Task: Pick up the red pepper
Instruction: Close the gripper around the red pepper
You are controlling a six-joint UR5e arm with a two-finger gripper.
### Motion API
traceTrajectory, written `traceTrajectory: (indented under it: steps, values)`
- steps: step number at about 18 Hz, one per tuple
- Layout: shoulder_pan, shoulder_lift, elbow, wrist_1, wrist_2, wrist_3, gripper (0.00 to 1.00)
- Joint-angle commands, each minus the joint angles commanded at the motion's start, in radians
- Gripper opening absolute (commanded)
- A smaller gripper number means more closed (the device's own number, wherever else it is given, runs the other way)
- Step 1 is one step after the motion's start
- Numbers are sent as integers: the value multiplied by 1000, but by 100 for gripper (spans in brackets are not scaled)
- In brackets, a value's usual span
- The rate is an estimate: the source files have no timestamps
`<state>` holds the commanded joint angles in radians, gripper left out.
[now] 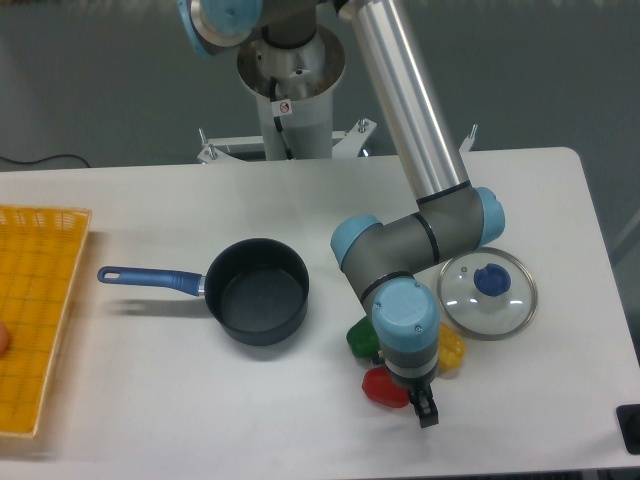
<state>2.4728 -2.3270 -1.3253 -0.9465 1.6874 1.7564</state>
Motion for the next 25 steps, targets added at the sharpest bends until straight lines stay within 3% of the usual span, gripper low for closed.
traceTrajectory:
  steps: [8,16,25]
  values:
    - [0,0,2,0,3,0,69]
    - [0,0,0,0,5,-15,48]
    - [-2,0,-2,0,34,-37,43]
